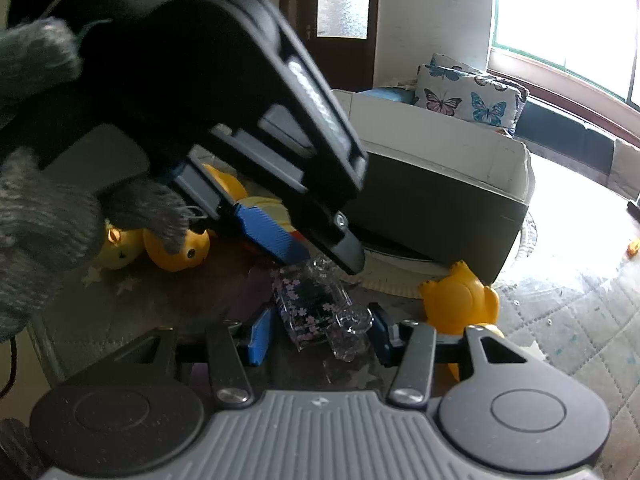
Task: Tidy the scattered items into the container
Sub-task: 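Lift the purple strap with the left gripper while the right gripper lifts the glitter keychain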
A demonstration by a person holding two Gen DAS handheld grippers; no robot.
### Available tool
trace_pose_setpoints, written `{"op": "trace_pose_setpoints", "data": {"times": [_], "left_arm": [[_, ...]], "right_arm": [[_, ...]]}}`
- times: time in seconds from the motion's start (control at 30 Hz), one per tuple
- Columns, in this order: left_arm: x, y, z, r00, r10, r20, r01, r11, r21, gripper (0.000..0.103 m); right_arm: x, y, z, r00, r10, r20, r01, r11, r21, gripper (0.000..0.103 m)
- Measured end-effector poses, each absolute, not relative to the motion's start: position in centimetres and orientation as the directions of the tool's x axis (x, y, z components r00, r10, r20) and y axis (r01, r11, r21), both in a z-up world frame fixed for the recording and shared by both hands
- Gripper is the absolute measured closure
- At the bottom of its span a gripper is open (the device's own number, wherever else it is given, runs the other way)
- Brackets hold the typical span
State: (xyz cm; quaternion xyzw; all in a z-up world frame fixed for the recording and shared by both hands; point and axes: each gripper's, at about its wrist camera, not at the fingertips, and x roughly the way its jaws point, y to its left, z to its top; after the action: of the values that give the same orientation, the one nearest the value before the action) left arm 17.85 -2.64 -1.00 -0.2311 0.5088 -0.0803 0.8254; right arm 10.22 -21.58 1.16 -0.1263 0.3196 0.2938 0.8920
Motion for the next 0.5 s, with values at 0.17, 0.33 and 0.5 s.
{"op": "trace_pose_setpoints", "data": {"times": [0.17,0.33,0.5], "left_arm": [[18.1,-2.3,-1.3,0.468,-0.374,-0.800,-0.111,0.874,-0.473,0.068],[17.6,-1.3,-1.1,0.465,-0.392,-0.793,-0.123,0.859,-0.497,0.068],[16.5,-1.7,-0.4,0.481,-0.384,-0.788,-0.100,0.869,-0.485,0.067]], "right_arm": [[9.8,-21.2,1.0,0.631,0.439,-0.640,-0.612,0.788,-0.062,0.052],[9.9,-21.3,0.9,0.627,0.448,-0.638,-0.611,0.790,-0.046,0.053],[10.0,-21.6,0.9,0.623,0.453,-0.638,-0.611,0.791,-0.034,0.053]]}}
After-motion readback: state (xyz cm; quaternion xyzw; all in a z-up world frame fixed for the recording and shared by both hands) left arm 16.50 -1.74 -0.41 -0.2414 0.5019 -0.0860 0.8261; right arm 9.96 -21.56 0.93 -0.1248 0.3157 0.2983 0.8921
